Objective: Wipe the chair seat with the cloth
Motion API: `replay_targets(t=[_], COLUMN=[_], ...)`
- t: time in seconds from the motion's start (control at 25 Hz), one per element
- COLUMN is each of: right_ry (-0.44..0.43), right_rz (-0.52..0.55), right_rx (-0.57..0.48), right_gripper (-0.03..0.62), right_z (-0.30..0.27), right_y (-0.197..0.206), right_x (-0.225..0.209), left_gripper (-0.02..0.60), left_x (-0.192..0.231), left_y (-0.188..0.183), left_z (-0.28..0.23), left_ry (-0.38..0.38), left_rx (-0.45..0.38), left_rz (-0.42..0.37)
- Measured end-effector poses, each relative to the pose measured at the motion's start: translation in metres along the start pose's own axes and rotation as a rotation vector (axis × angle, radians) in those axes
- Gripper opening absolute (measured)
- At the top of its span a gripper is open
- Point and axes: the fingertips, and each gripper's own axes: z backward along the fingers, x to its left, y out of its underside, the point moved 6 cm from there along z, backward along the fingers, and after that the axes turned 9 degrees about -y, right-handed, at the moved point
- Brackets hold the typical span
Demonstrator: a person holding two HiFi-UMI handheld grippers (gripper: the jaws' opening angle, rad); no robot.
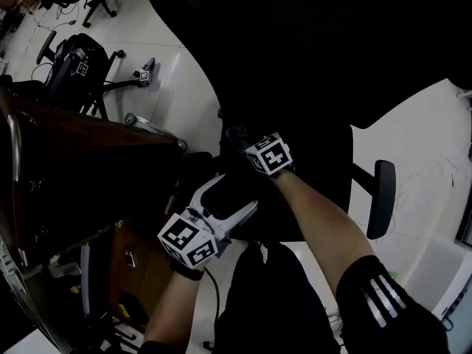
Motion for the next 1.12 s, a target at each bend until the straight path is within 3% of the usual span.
replay_targets(t=[0.12, 0.32, 0.56, 0.96, 1.12], right_ry=[0.008, 0.008, 0.012, 0.192, 0.293], right_rz=[0.055, 0.049, 0.119, 0.143, 0.042], right_rx=[0.037, 0.104, 0.079, 0.309, 0.369], right_gripper=[0.049, 0.049, 0.049, 0.049, 0.049], right_z=[-0.022, -0.048, -0.044, 0.056, 0.119], right_y=[0.001, 0.015, 0.017, 0.093, 0.130], right_x=[-0.013, -0.025, -0.032, -0.112, -0.147], left_gripper=[0.387, 0.387, 0.387, 0.387, 0.387], left_x=[0.011, 0.015, 0.012, -0.021, -0.038], left_y=[0.001, 0.006, 0.010, 0.012, 0.016], left_z=[-0.006, -0.015, -0.025, -0.047, -0.053], left_ry=[-0.014, -0.016, -0.006, 0.069, 0.107], left_rx=[-0.010, -0.003, 0.021, 0.065, 0.084], left_rz=[0.010, 0.010, 0.008, -0.020, -0.031])
